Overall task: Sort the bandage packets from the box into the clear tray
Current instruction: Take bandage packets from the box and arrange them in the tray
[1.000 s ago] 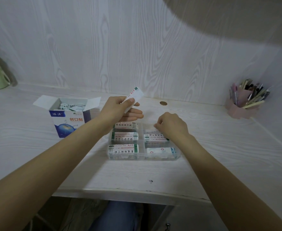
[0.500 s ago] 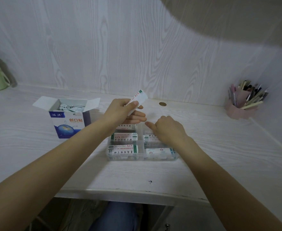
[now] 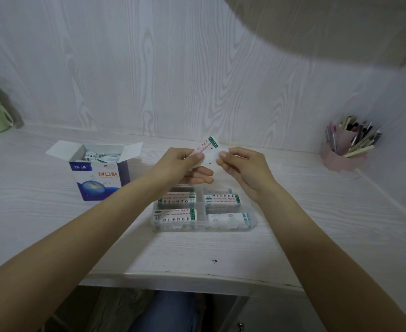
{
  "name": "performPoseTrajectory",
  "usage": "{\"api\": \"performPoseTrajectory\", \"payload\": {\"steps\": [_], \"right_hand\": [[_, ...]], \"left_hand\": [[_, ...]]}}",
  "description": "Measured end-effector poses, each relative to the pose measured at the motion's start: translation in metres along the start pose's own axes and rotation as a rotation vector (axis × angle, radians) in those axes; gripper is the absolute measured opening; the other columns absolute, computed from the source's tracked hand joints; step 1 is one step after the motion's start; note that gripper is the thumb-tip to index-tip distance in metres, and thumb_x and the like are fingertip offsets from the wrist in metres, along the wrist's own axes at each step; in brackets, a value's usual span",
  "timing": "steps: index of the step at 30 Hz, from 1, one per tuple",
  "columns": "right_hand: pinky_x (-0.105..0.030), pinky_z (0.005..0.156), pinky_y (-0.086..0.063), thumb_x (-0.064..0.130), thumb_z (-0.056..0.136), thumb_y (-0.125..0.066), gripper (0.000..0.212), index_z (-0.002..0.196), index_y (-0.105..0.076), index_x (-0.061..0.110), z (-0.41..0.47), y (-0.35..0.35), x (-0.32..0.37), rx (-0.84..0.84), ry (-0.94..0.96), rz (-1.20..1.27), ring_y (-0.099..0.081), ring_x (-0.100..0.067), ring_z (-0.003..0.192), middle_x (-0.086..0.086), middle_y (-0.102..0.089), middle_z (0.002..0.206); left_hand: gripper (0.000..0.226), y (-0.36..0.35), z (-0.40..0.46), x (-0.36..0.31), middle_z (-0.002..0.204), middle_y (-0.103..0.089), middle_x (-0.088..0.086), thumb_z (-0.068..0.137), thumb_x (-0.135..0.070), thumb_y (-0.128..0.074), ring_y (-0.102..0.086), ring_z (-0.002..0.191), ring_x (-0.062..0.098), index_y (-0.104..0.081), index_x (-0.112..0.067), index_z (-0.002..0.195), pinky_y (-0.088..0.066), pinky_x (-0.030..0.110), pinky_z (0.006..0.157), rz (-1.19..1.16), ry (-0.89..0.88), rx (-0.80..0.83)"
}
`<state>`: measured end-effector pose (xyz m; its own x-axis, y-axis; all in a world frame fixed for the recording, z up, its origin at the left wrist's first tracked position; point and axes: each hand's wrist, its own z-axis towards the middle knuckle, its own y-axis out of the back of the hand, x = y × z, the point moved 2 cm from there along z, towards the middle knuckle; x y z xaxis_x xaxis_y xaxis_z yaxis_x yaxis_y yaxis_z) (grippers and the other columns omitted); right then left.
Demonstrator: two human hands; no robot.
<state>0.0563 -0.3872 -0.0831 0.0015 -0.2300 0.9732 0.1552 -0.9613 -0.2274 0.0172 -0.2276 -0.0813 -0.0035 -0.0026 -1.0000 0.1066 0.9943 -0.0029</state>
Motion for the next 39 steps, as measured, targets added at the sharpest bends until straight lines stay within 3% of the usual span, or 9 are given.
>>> {"api": "performPoseTrajectory", "payload": {"steps": [7, 11, 17, 20, 23, 28, 34, 36, 39], "right_hand": [[-0.015, 0.068, -0.055, 0.008, 0.088, -0.064, 0.012, 0.086, -0.065, -0.004, 0.004, 0.008, -0.002, -0.014, -0.089, 0.21, -0.069, -0.014, 0.071, -0.009, -0.068, 0.077], [-0.012, 0.065, -0.052, -0.01, 0.082, -0.064, 0.012, 0.081, -0.069, 0.001, 0.011, 0.023, -0.008, -0.048, -0.052, -0.256, -0.062, -0.015, 0.077, -0.008, -0.066, 0.079], [-0.007, 0.059, -0.042, -0.003, 0.084, -0.06, 0.016, 0.085, -0.075, 0.003, 0.015, 0.017, -0.013, 0.002, 0.04, -1.121, -0.056, -0.004, 0.069, -0.002, -0.068, 0.079], [-0.029, 0.063, -0.053, -0.002, 0.084, -0.051, 0.022, 0.085, -0.072, -0.008, 0.014, 0.004, -0.02, 0.057, 0.054, -1.292, -0.063, -0.023, 0.072, -0.016, -0.072, 0.087], [-0.034, 0.055, -0.045, 0.008, 0.087, -0.051, 0.032, 0.057, -0.056, -0.001, 0.012, 0.001, -0.025, 0.118, -0.003, -1.362, -0.054, -0.031, 0.056, -0.013, -0.058, 0.057], [-0.029, 0.056, -0.037, 0.048, 0.098, -0.039, 0.06, 0.082, -0.069, -0.001, 0.003, -0.002, -0.026, 0.213, -0.04, -1.375, -0.046, -0.016, 0.05, -0.001, -0.049, 0.054], [-0.029, 0.063, -0.037, 0.043, 0.1, -0.036, 0.053, 0.076, -0.067, 0.007, 0.003, 0.0, -0.024, 0.214, 0.053, -1.364, -0.054, -0.021, 0.061, -0.004, -0.055, 0.066], [-0.028, 0.068, -0.041, 0.033, 0.1, -0.041, 0.037, 0.095, -0.071, 0.011, 0.002, -0.001, -0.018, 0.144, 0.13, -1.159, -0.061, -0.02, 0.082, -0.004, -0.065, 0.088], [-0.022, 0.068, -0.047, 0.026, 0.096, -0.053, 0.021, 0.108, -0.066, 0.016, 0.003, -0.003, 0.002, 0.113, 0.116, -0.56, -0.06, -0.011, 0.082, 0.002, -0.066, 0.093]], "left_hand": [[0.019, 0.006, 0.002, -0.001, 0.086, -0.071, 0.015, 0.1, -0.021, -0.045, -0.072, 0.072, 0.021, -0.062, -0.011, 0.101, -0.058, 0.022, 0.065, -0.007, -0.022, -0.051], [0.025, 0.014, 0.003, -0.002, 0.077, -0.07, 0.013, 0.101, -0.021, -0.043, -0.071, 0.063, 0.019, -0.063, -0.008, 0.095, -0.056, 0.02, 0.054, -0.032, -0.036, -0.178], [0.026, 0.016, 0.002, -0.003, 0.077, -0.071, 0.013, 0.101, -0.022, -0.043, -0.071, 0.062, 0.018, -0.064, -0.007, 0.095, -0.054, 0.018, 0.052, -0.045, -0.028, -0.189], [0.026, 0.013, 0.002, -0.002, 0.08, -0.071, 0.013, 0.101, -0.022, -0.043, -0.071, 0.064, 0.019, -0.064, -0.008, 0.094, -0.055, 0.019, 0.054, -0.019, -0.02, -0.165], [0.027, 0.012, 0.002, -0.001, 0.081, -0.07, 0.012, 0.101, -0.022, -0.043, -0.071, 0.064, 0.019, -0.065, -0.008, 0.093, -0.057, 0.022, 0.06, 0.009, -0.016, -0.132], [0.027, 0.013, 0.003, 0.001, 0.083, -0.07, 0.012, 0.101, -0.021, -0.044, -0.071, 0.064, 0.018, -0.066, -0.008, 0.093, -0.057, 0.024, 0.065, 0.02, -0.012, -0.133], [0.026, 0.01, 0.004, 0.003, 0.084, -0.07, 0.011, 0.1, -0.022, -0.046, -0.07, 0.063, 0.016, -0.066, -0.007, 0.095, -0.055, 0.02, 0.058, 0.066, -0.001, -0.115], [0.025, 0.01, 0.004, 0.003, 0.081, -0.068, 0.01, 0.099, -0.02, -0.047, -0.069, 0.059, 0.013, -0.066, -0.003, 0.094, -0.054, 0.018, 0.055, 0.081, 0.017, -0.1], [0.025, 0.007, 0.005, 0.002, 0.077, -0.068, 0.011, 0.097, -0.016, -0.05, -0.068, 0.058, 0.012, -0.065, 0.003, 0.098, -0.055, 0.017, 0.056, 0.101, 0.074, -0.019]]}}
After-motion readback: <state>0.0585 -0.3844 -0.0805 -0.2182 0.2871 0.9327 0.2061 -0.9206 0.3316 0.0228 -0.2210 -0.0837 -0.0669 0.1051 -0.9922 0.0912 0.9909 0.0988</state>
